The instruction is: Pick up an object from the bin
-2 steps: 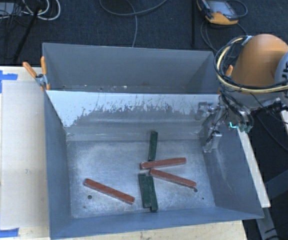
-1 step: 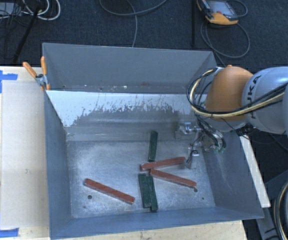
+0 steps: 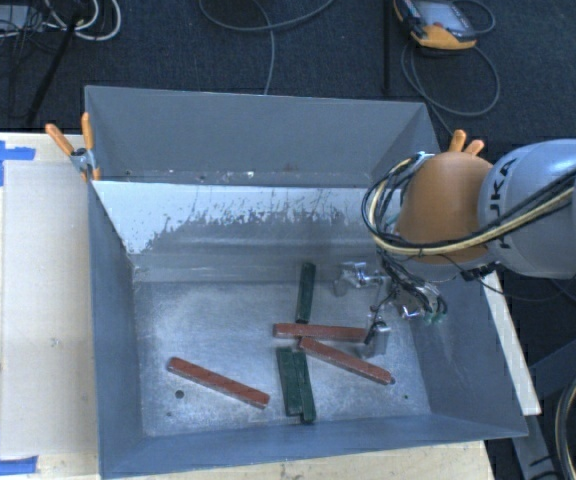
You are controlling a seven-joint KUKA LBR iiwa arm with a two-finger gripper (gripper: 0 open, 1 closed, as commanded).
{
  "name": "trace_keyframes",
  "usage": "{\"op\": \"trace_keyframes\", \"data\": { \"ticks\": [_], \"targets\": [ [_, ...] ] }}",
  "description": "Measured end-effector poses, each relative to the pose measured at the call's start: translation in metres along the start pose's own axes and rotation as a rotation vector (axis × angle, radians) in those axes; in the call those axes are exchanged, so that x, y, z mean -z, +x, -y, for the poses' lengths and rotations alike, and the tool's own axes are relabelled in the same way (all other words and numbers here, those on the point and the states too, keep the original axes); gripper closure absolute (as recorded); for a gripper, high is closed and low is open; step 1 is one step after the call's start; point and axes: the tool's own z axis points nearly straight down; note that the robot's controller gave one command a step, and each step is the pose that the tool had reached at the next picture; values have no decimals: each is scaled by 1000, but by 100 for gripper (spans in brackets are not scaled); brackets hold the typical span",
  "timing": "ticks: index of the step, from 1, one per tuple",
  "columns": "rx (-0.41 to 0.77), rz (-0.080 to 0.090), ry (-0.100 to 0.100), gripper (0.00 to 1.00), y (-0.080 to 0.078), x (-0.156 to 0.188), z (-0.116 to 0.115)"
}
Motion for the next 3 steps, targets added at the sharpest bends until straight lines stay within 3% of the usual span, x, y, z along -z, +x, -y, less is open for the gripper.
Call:
{"op": "trace_keyframes", "data": {
  "ticks": [1, 2, 3],
  "targets": [
    [2, 2, 1, 100, -1, 1, 0],
    [101, 11, 4, 100, -4, 144, 1],
    [-28, 1, 0, 100, -19, 102, 6]
  ]
}}
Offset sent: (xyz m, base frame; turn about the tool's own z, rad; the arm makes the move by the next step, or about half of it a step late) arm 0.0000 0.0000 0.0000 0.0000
